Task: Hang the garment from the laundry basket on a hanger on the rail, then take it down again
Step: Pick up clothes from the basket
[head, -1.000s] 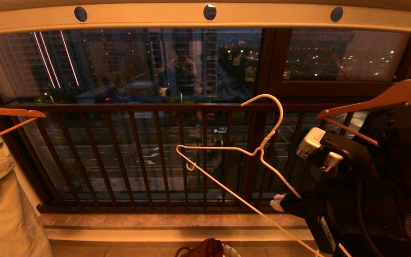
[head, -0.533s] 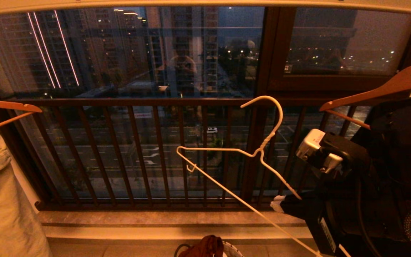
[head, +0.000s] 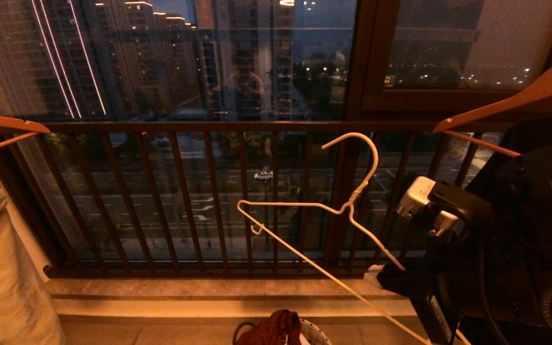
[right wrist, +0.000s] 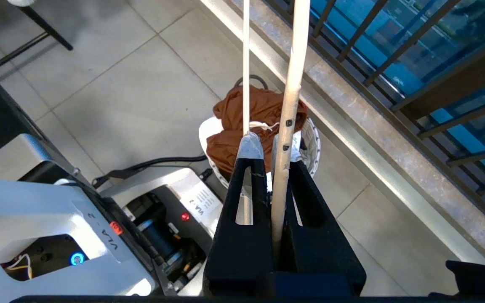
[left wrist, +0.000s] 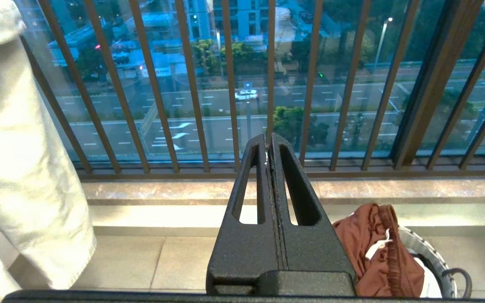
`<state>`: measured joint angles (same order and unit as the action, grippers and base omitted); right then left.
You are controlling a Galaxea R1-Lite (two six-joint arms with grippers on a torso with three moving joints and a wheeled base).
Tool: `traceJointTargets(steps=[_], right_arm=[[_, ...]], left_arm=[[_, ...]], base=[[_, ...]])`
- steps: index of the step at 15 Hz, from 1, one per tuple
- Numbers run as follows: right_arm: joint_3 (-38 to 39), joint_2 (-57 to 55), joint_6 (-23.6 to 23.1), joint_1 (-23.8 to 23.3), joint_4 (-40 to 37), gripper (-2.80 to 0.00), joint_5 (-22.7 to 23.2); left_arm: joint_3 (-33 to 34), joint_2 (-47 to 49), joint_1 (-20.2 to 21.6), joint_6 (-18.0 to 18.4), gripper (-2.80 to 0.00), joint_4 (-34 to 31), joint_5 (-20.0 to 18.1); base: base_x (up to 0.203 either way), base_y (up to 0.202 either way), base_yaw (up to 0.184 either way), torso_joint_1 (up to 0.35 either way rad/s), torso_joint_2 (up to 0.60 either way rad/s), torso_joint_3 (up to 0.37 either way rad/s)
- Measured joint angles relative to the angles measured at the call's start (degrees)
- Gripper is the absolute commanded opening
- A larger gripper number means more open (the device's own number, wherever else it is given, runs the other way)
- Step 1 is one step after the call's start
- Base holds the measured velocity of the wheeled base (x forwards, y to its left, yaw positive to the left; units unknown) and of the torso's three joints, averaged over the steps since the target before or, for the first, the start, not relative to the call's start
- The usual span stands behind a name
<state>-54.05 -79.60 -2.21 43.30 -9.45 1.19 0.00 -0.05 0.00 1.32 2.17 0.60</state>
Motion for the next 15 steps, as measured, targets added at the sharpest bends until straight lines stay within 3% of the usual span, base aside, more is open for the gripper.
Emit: traceJointTargets(steps=[6,15], right_arm=[[0.6,0.1,-0.1,0.0,0.1,-2.80,-0.2],[1.5,1.0,-0.1,-0.1,0.0,-2.80,-0.9]], left_arm=[[0.0,0.0,0.0,0.0,-2.80,0.0,0.0],[0.0,0.0,0.0,0.0,-2.80,0.0,0.0]], base=[[0.000,0.000,0.000,-0.172,0.39,0.216],[0.000,0.000,0.000,-0.223,0.54,0.309]])
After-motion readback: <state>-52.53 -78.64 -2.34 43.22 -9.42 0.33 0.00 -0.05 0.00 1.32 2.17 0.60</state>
